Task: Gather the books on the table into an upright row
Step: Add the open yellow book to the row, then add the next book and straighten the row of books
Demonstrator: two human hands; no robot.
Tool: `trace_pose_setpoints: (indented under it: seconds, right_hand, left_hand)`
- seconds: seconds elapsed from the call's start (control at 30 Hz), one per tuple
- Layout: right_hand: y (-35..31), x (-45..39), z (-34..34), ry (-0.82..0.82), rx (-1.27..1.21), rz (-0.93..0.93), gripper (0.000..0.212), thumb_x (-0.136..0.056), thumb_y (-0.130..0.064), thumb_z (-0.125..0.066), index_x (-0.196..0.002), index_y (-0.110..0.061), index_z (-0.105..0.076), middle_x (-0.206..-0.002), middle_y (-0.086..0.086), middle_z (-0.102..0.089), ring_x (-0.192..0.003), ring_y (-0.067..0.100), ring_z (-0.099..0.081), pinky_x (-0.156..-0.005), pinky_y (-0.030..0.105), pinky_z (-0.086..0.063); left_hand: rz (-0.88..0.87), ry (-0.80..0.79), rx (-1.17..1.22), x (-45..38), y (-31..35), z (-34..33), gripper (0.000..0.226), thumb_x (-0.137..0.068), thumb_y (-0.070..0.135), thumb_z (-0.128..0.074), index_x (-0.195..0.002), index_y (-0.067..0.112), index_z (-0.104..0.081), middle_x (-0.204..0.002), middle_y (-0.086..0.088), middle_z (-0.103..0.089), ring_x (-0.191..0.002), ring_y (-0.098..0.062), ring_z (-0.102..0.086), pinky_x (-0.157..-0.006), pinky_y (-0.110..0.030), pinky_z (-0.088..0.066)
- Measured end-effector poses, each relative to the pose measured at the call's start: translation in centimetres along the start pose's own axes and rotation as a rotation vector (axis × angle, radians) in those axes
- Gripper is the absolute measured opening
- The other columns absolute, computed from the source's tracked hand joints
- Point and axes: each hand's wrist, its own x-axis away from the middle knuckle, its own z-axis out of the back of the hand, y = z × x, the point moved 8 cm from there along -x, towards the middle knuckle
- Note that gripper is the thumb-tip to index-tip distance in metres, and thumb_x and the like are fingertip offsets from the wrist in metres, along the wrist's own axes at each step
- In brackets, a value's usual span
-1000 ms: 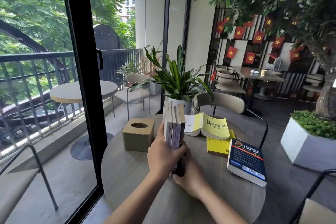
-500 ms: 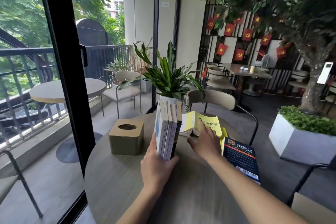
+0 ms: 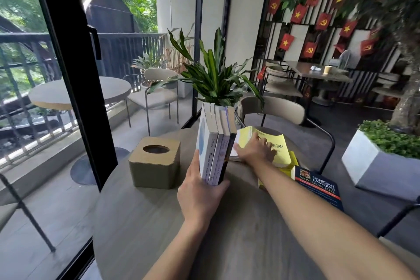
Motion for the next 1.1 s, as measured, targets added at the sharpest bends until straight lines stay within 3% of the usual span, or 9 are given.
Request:
trace_pose_setpoints:
  seconds: [0.17,0.23,0.33,0.47,0.6,0.77,0.83,0.93,1.1]
  right_hand:
    - [0.0,-0.4,-1.5,-0.011,0.023,-0.090,0.092,-0.080,-0.048,-0.070,-0.147,-0.004,-0.025,-0.149,0.016,-0.040,-0.136,0.038,-0.034,-0.111,0.050,-0.030]
    - [0.2,-0.6,-1.5,0.071,0.085,-0.110,0.076,-0.084,-0.036,-0.070,-0.142,-0.002,-0.034,-0.141,0.017,-0.050,-0.129,0.035,-0.045,-0.104,0.047,-0.040]
    - [0.1,-0.8,-0.5,0.195,0.120,-0.071,0.034,-0.098,-0.007,-0.046,-0.131,0.002,-0.047,-0.128,0.018,-0.061,-0.118,0.035,-0.057,-0.092,0.042,-0.049]
    - [0.6,-0.2,1.1,0.261,0.106,0.003,0.026,-0.099,-0.001,-0.040,-0.121,0.001,-0.054,-0.122,0.019,-0.065,-0.110,0.036,-0.063,-0.085,0.041,-0.052]
    - [1.7,1.0,4.4,0.314,-0.134,0.008,0.025,-0.092,-0.007,-0.055,-0.116,0.000,-0.052,-0.122,0.022,-0.063,-0.112,0.040,-0.060,-0.087,0.042,-0.049]
    - [3.2,6.9,9.4,0.678,-0.686,0.172,0.038,-0.089,-0.009,-0.054,-0.125,0.001,-0.053,-0.119,0.022,-0.064,-0.105,0.037,-0.060,-0.077,0.032,-0.043]
    - [3.2,8.4,9.9,0.638,-0.736,0.200,0.028,-0.083,-0.013,-0.063,-0.109,-0.002,-0.060,-0.099,0.016,-0.070,-0.088,0.033,-0.063,-0.063,0.028,-0.043]
    - [2.4,8.7,8.4,0.397,-0.641,0.216,0.015,-0.084,-0.017,-0.068,-0.076,-0.008,-0.058,-0.064,0.001,-0.057,-0.064,0.030,-0.053,-0.047,0.027,-0.037]
    - [2.8,12.0,4.8,0.420,-0.696,0.287,0.020,-0.088,-0.012,-0.066,-0.106,-0.007,-0.060,-0.092,0.012,-0.070,-0.081,0.029,-0.064,-0.064,0.035,-0.045]
  left_hand:
    - [-0.009,0.011,0.003,0.0,-0.3,-0.2,0.104,-0.059,0.054,-0.069,-0.152,0.031,-0.029,-0.131,0.009,-0.061,-0.104,-0.016,-0.063,-0.077,-0.034,-0.053]
    - [-0.015,0.014,0.004,0.0,-0.3,-0.3,0.104,-0.057,0.057,-0.065,-0.152,0.032,-0.028,-0.132,0.010,-0.060,-0.106,-0.015,-0.062,-0.077,-0.034,-0.053]
    - [-0.018,0.018,0.005,-0.1,-0.3,-0.4,0.104,-0.057,0.056,-0.065,-0.151,0.033,-0.029,-0.136,0.013,-0.056,-0.109,-0.014,-0.060,-0.078,-0.033,-0.051]
    - [-0.017,0.022,0.008,0.0,-0.3,-0.2,0.102,-0.058,0.052,-0.069,-0.150,0.032,-0.031,-0.135,0.013,-0.057,-0.107,-0.016,-0.062,-0.074,-0.033,-0.049]
    - [-0.009,0.021,0.019,0.0,-0.2,-0.2,0.101,-0.058,0.055,-0.067,-0.150,0.033,-0.031,-0.135,0.013,-0.057,-0.108,-0.017,-0.062,-0.075,-0.034,-0.050]
    - [0.001,0.016,0.040,0.2,-0.3,-0.1,0.101,-0.058,0.058,-0.064,-0.150,0.034,-0.030,-0.131,0.010,-0.060,-0.106,-0.018,-0.062,-0.075,-0.036,-0.053]
    - [0.003,0.019,0.048,0.3,-0.2,0.0,0.099,-0.060,0.056,-0.067,-0.149,0.035,-0.030,-0.130,0.010,-0.061,-0.105,-0.019,-0.063,-0.075,-0.036,-0.052]
    - [0.014,0.008,0.052,0.3,-0.1,0.2,0.099,-0.062,0.051,-0.071,-0.150,0.034,-0.030,-0.130,0.007,-0.061,-0.105,-0.020,-0.063,-0.077,-0.037,-0.052]
    - [0.024,-0.013,0.071,0.6,-0.1,0.6,0.101,-0.059,0.057,-0.065,-0.150,0.038,-0.029,-0.128,0.010,-0.063,-0.104,-0.018,-0.064,-0.080,-0.036,-0.053]
